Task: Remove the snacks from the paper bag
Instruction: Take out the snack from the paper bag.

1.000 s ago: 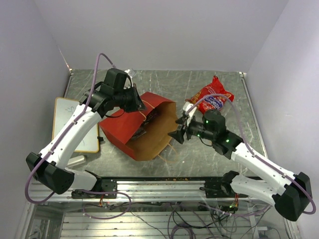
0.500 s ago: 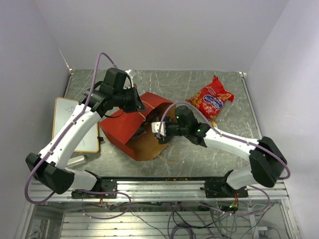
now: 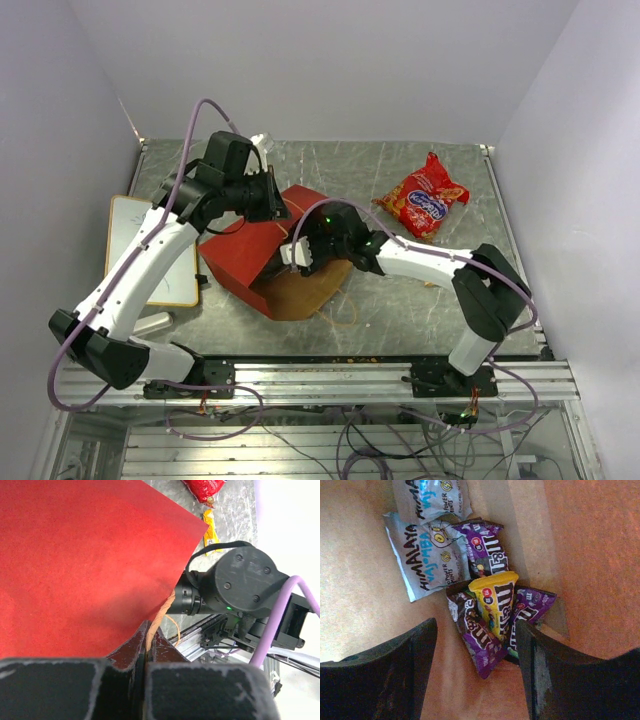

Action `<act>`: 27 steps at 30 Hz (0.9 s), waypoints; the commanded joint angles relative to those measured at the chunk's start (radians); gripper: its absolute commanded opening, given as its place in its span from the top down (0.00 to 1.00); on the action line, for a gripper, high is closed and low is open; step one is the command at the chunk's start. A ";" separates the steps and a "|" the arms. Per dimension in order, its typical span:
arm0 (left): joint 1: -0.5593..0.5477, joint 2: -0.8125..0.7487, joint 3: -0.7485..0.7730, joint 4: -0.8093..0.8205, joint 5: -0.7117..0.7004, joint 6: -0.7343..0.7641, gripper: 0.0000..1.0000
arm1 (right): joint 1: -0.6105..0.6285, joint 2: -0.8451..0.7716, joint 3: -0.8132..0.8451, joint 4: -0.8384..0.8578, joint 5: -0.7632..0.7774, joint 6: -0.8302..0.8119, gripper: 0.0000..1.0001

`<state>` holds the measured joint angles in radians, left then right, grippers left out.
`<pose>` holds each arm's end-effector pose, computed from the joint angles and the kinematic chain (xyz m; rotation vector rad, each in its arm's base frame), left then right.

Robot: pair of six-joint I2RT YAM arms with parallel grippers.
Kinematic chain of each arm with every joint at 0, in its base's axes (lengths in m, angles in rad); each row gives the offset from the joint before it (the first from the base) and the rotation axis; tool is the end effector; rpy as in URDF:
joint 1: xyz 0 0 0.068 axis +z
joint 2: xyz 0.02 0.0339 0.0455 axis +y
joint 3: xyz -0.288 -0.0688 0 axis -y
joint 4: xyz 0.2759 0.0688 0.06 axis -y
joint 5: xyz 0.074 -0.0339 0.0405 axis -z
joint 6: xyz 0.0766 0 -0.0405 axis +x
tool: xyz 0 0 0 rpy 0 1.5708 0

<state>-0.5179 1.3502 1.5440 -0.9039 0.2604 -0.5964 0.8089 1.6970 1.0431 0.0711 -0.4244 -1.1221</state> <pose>0.2756 -0.1797 0.4100 0.0501 2.4094 -0.8513 0.2752 0.3342 0.1999 -1.8599 0.9915 0.2697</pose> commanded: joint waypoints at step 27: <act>0.009 0.081 0.179 -0.083 0.057 0.199 0.93 | -0.020 0.406 0.263 -0.053 0.135 -0.177 0.42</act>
<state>-0.5175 1.4242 1.6825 -0.9802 0.2905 -0.4252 0.8043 2.0514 1.2873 0.0360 -0.2996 -1.2781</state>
